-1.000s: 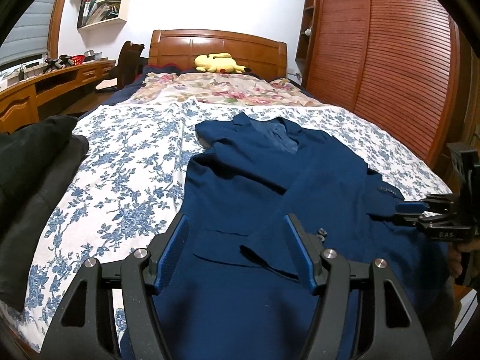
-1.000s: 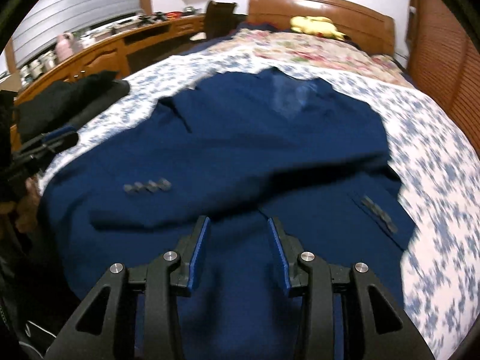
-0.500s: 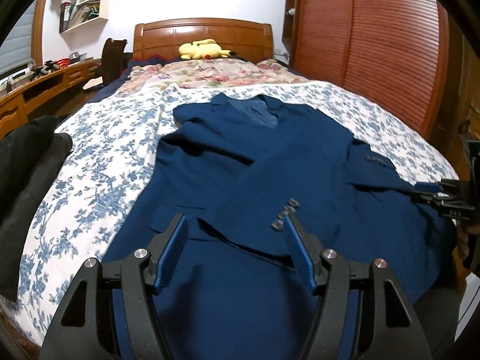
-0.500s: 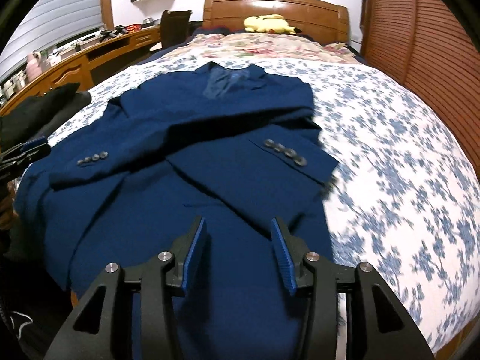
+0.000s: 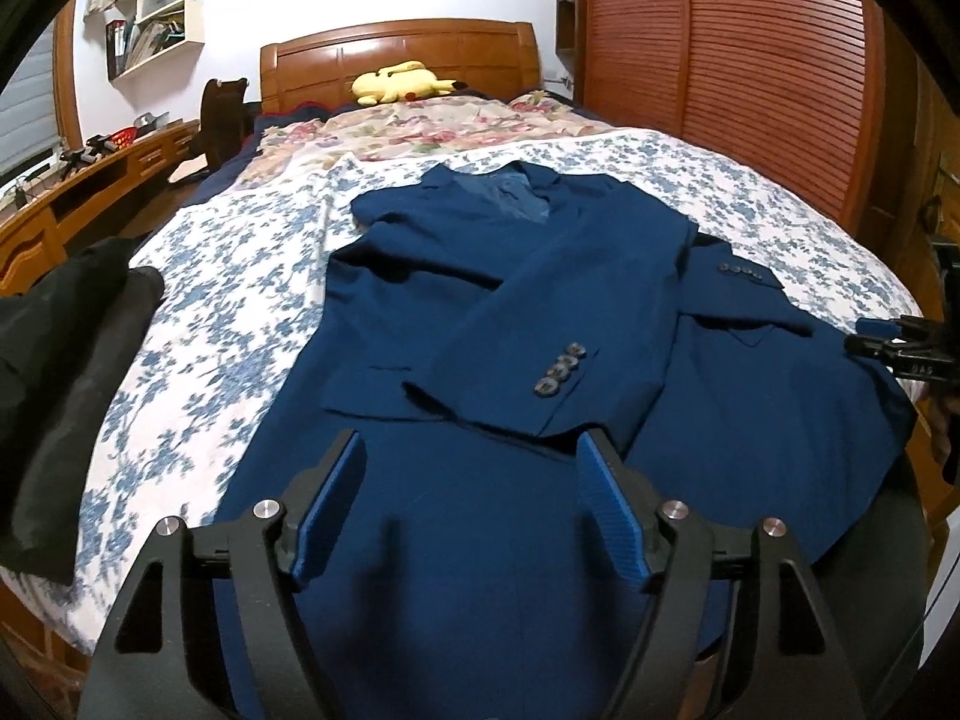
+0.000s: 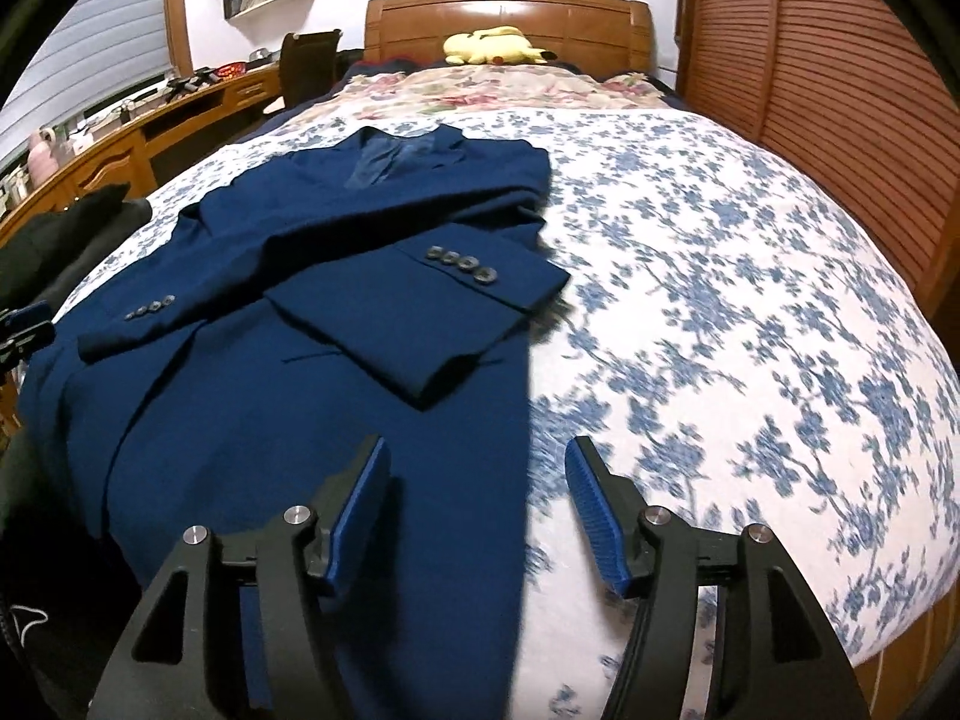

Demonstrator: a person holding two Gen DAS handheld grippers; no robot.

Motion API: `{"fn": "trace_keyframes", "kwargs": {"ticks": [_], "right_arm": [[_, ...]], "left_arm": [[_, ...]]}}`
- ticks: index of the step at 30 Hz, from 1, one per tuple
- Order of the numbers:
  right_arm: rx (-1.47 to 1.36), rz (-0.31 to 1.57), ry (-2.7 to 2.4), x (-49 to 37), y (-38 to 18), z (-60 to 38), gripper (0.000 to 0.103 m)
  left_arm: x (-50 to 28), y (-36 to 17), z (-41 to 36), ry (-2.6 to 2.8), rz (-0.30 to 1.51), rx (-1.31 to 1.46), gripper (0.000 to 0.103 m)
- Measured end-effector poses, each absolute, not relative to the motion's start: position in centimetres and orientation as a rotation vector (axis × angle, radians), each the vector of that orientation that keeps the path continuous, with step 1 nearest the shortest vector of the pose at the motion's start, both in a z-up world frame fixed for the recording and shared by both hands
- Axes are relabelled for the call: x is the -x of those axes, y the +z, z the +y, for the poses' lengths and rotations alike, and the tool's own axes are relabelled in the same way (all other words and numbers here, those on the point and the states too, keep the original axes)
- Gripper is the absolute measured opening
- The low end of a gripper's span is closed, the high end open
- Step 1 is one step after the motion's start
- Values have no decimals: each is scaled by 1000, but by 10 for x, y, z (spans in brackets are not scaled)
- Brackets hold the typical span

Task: Fold large clothes

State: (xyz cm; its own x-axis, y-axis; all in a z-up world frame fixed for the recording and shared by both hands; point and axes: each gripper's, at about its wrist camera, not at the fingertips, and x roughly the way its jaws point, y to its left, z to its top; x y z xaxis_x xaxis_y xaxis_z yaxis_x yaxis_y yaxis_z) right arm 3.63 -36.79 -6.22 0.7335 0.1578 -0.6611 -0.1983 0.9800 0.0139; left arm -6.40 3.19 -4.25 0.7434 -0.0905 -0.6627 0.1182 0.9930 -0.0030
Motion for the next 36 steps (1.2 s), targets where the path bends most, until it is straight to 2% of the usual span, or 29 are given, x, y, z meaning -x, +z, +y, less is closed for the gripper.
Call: {"fn": "trace_keyframes", "kwargs": {"ticks": [3,5,16,24,29,32,33,34,36], "right_arm": [[58,734,185,-33,-64,-376,63],[60,744,183,-31,-65,-379,63],[99,782,183,-36,-65,-373,72],[85,805,208,-39,-67,-371,73],[80,835,258,-42,-68,-370,72],[71,848,294,-44,-68,-368,60],[73,850,302,-45,-68,-367,53],[73,851,312,-46,-68,-366,39],[65,850,339,-47,-68,-364,26]], "left_arm": [[67,-46,43,-93,741,-38,74],[68,-48,52,-76,751,-35,79],[69,-73,115,76,820,0,79],[71,-83,129,67,826,45,79],[75,-85,131,29,816,76,70],[76,-84,129,15,811,70,63],[77,-84,129,12,810,69,62],[77,-84,128,8,810,67,59],[78,-83,128,0,809,65,56]]}}
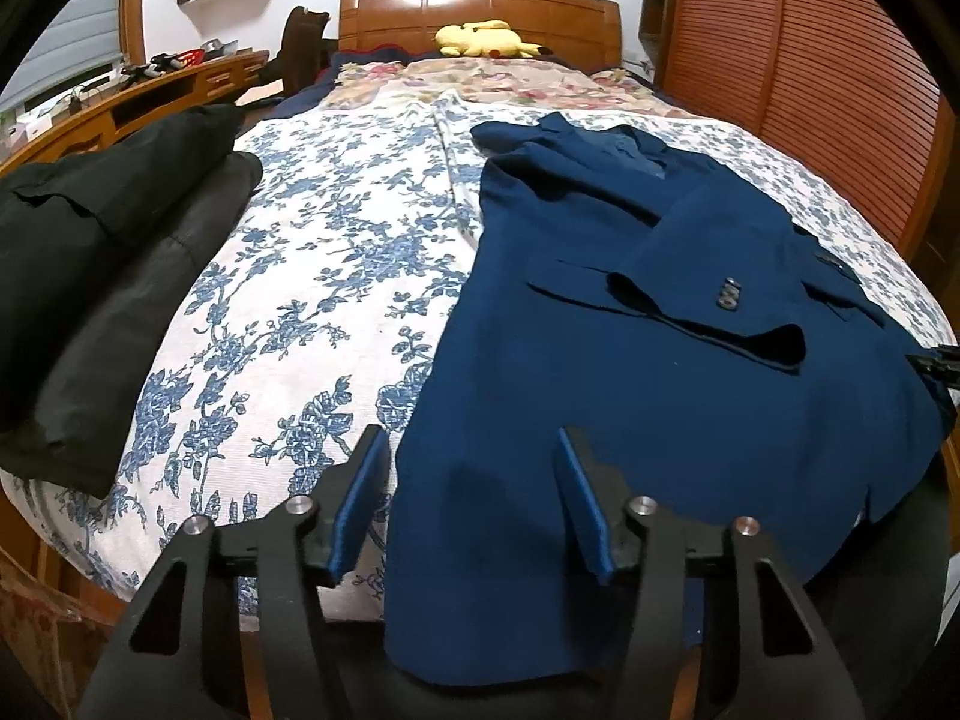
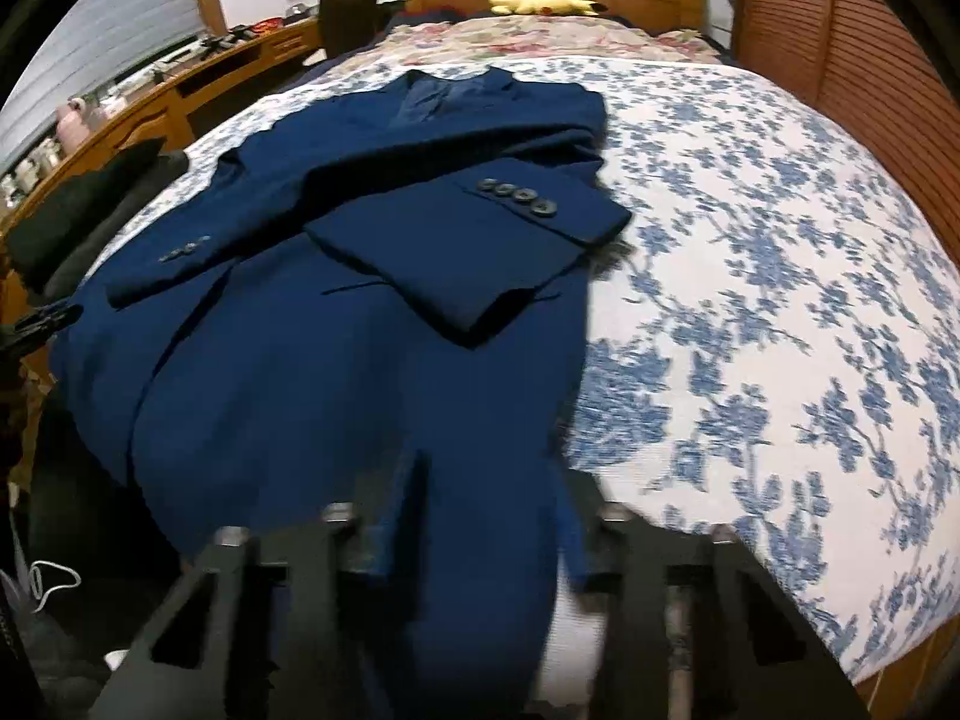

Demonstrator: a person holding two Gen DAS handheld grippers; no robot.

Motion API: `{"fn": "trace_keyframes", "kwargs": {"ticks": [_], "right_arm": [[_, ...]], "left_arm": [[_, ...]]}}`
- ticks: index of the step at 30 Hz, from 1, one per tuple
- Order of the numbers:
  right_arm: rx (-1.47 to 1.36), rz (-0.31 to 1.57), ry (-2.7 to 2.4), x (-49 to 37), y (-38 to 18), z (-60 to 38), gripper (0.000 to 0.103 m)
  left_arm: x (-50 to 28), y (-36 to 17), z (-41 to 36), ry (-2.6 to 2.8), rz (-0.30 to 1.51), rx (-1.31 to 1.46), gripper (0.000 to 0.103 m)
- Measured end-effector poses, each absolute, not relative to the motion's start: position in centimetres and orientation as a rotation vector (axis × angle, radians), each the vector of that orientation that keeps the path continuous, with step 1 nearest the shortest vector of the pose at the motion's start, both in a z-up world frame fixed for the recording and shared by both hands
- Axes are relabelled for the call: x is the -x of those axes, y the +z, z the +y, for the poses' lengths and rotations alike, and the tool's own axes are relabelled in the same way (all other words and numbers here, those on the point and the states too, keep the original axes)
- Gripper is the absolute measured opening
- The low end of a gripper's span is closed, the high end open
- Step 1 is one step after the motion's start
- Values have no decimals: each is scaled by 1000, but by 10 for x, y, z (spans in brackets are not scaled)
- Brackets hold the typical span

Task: Fold large clothes
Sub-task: 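Close both grippers on the jacket hem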

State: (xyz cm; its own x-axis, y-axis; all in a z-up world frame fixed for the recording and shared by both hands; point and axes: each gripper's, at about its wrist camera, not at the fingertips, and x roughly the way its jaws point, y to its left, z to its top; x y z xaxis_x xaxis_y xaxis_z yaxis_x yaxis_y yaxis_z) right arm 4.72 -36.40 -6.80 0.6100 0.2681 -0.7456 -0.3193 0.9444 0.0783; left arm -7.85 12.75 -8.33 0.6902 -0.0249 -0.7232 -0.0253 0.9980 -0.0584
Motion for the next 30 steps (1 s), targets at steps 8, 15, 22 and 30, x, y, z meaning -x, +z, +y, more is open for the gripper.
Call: {"fn": "trace_keyframes", "kwargs": {"ticks": [8,15,22,30], "right_arm": [[63,826,353,-51,-71,-361,9],[60,789,336,-45,-69,-359,7],[25,755,349,-41,-63,-362,6],[-26,660,414,-40,-29,-365,5]], "left_arm": [[90,-85,132,-17,821,76,53],[96,-85,137,-52,830,113,39],[99,-74,134,-85,806,109,6],[109,3,111,-137,639,54,4]]}}
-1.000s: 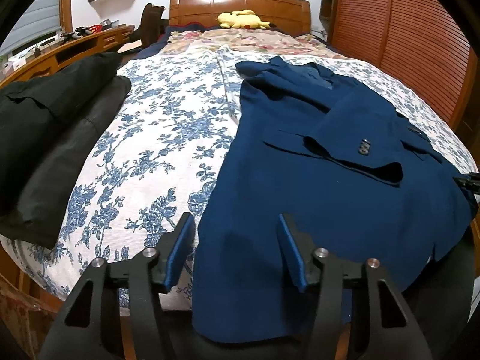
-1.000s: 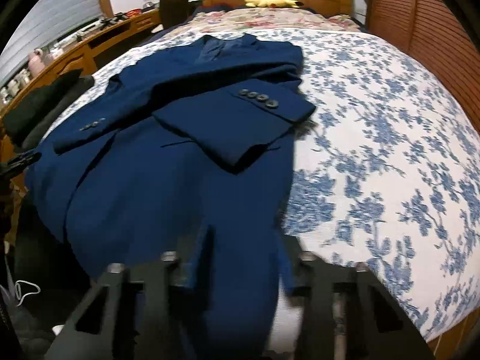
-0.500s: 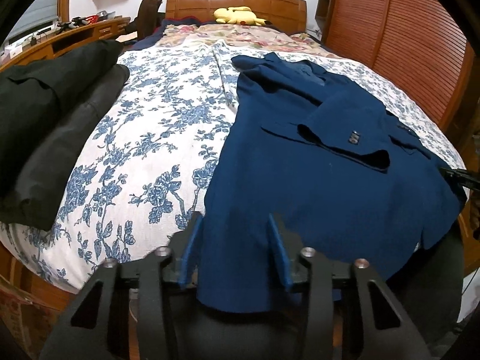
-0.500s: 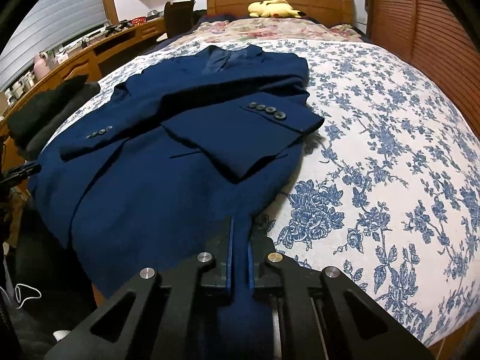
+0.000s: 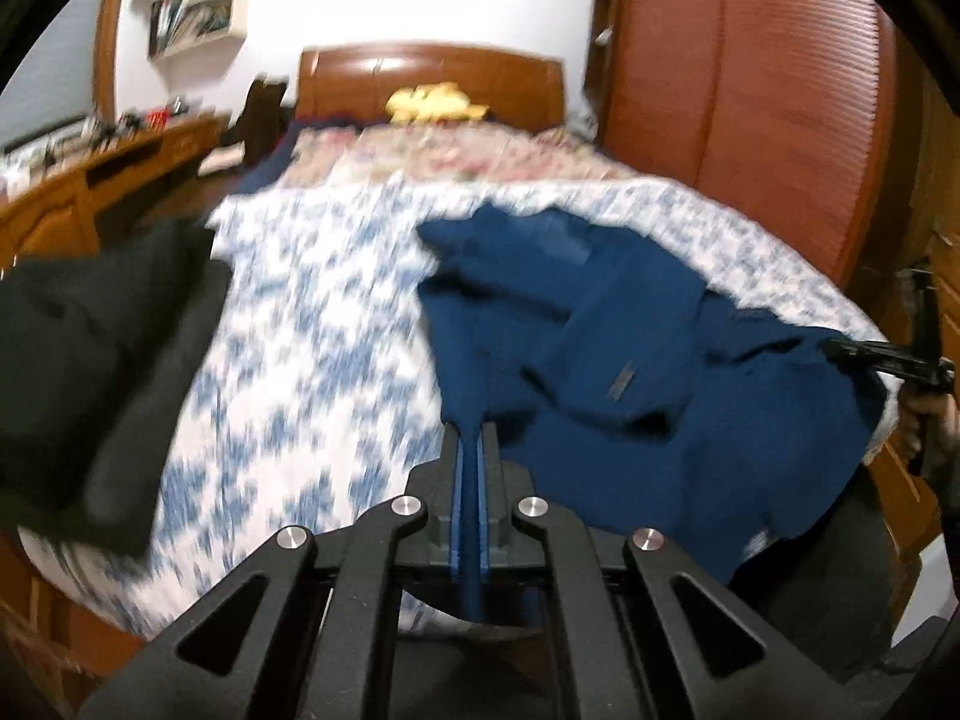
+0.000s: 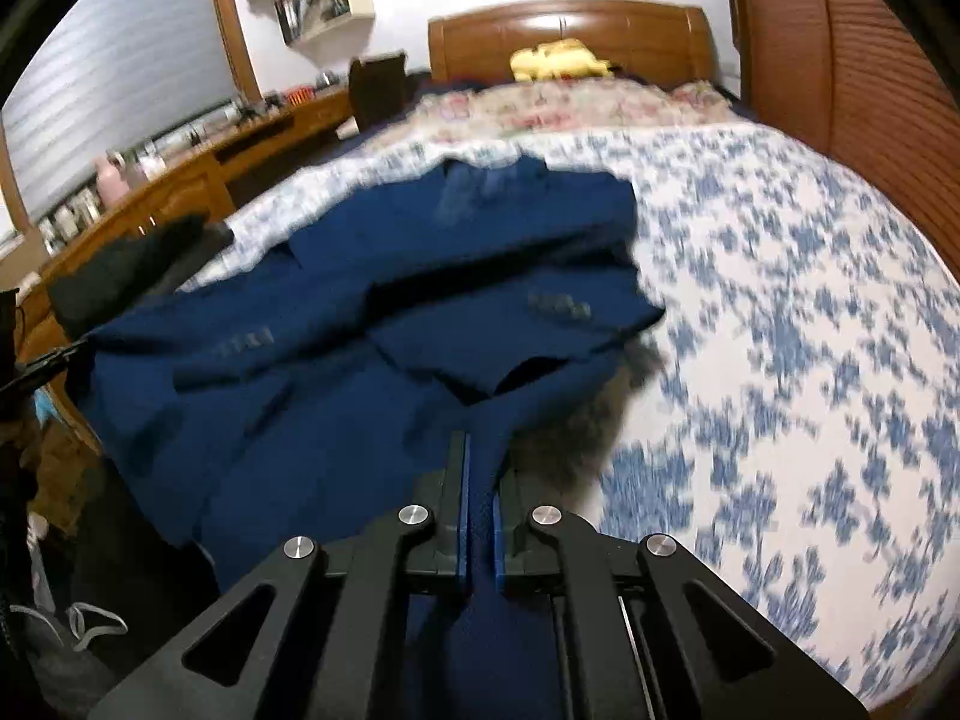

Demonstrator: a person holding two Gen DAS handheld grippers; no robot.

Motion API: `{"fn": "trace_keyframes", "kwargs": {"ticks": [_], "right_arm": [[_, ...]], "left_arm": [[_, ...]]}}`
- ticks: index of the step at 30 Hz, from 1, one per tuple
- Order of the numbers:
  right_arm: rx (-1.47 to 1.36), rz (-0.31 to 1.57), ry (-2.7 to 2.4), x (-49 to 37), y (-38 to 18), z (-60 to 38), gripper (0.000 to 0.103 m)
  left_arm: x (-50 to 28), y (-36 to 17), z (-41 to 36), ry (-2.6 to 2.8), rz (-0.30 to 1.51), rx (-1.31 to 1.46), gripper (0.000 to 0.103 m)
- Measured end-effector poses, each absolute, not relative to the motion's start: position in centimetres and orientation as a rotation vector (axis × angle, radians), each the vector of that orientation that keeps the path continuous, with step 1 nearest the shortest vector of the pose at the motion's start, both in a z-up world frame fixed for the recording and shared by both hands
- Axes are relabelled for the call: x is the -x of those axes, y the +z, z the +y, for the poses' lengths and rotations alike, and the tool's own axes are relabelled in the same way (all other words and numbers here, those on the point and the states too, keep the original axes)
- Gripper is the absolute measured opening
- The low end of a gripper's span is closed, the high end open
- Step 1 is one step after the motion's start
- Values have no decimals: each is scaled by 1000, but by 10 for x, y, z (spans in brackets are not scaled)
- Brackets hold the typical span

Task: Fold large clothes
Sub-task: 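Lift the hem with both grippers and fold it toward the collar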

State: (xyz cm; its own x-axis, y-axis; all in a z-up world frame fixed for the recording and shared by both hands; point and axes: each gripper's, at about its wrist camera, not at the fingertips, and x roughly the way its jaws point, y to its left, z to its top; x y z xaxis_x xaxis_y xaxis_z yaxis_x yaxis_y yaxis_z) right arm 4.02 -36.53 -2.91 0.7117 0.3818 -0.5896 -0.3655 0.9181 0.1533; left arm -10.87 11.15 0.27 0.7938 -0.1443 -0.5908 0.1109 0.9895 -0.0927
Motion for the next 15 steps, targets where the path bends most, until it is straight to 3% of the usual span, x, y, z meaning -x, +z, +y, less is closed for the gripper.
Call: {"fn": "trace_keyframes", "kwargs": {"ticks": [15], "right_arm": [[-41,339,472,22,111,-366,4]], "left_arm": [[126,147,69,-182,381,-114,3]]}}
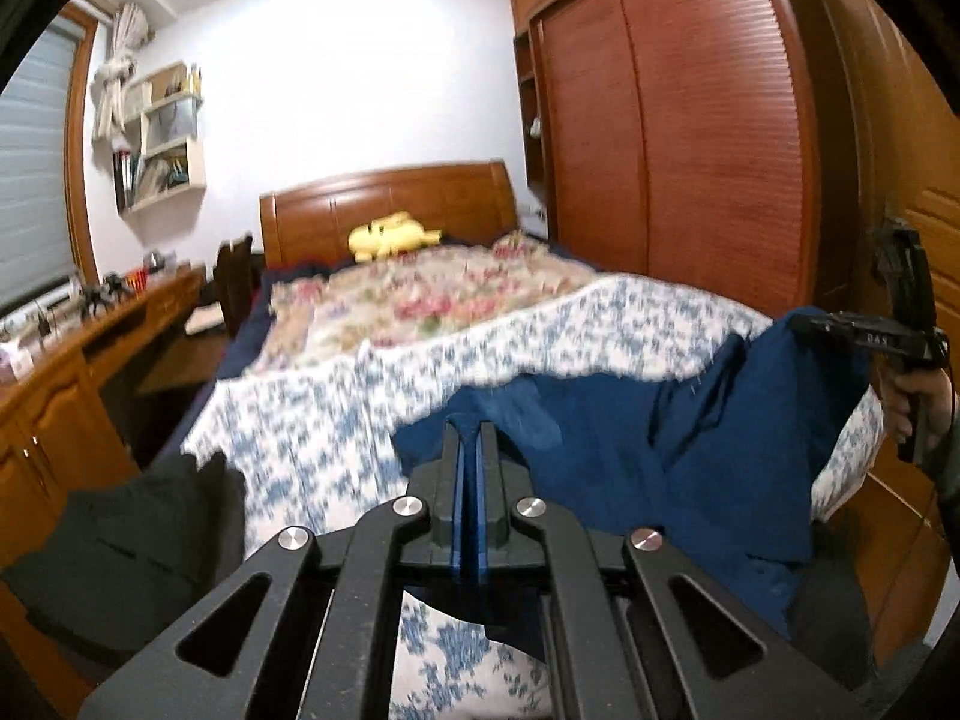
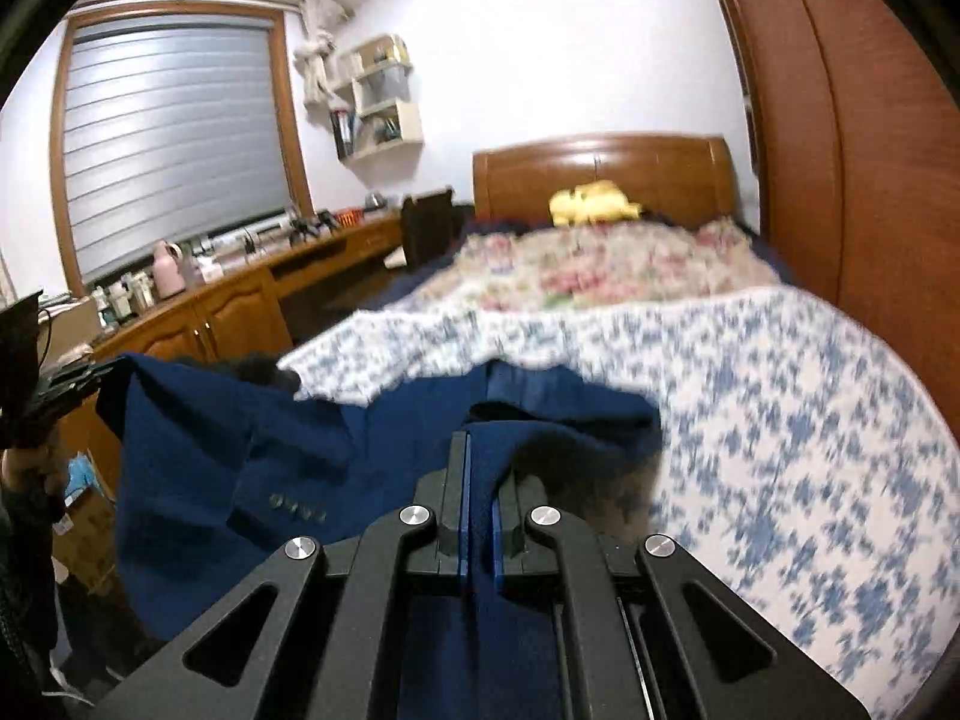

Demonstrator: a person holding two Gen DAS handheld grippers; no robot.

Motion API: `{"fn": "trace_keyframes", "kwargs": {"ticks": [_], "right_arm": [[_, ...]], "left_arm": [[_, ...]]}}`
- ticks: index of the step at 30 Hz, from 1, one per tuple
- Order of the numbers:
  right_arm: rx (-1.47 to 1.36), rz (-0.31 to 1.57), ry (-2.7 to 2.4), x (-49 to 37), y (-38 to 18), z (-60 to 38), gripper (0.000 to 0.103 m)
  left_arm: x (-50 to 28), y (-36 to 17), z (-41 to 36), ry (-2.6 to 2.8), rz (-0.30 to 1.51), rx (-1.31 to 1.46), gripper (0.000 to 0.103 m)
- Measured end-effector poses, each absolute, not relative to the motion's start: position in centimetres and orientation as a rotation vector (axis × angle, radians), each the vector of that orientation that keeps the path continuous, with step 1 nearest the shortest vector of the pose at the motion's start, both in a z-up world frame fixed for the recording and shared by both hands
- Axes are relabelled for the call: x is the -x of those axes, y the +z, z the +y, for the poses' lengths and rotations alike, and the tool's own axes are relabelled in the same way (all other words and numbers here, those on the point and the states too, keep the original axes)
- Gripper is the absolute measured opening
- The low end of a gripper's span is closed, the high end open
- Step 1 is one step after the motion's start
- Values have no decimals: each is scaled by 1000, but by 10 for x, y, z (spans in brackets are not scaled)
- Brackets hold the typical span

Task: Fold large clothes
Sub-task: 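Lift the hem with both grippers and fold it toward the collar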

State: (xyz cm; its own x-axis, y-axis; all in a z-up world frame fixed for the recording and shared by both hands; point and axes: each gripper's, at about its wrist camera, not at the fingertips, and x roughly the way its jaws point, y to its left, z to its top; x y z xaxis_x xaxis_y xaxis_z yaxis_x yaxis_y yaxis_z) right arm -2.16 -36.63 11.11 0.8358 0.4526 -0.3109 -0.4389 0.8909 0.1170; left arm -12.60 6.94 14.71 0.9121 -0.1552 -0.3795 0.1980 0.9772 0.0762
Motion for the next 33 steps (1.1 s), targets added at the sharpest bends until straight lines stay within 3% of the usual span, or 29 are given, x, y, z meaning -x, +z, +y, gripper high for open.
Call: {"fn": "trace_keyframes", "kwargs": {"ticks": [6,11,20,25,27,29,31,33], "right_arm": [[-39,236,499,81,155,-383,4],[-12,227,439,95,163,-395,5],[112,389,226,-26,110,-366,5],[203,510,84,-102,71,-347,5],[169,569,111,-115,64,-346,12],[162,617,126,-120,58,-342,25],[175,598,105,-116,60,-339,59],[140,591,120,-113,62,-339,66]], "left_arm": [[143,193,73,-177,298,-112,3],[117,185,78,-149,326,-108,3],[-5,103,101,-5,478,-92,3],[-31,74,108,-43,551,-22,4],[-38,59,104,-100,609,-5,11],[-36,51,94,-56,601,-75,14],[-32,45,88,-56,592,-112,24],[-26,41,85,-96,585,-83,33]]}}
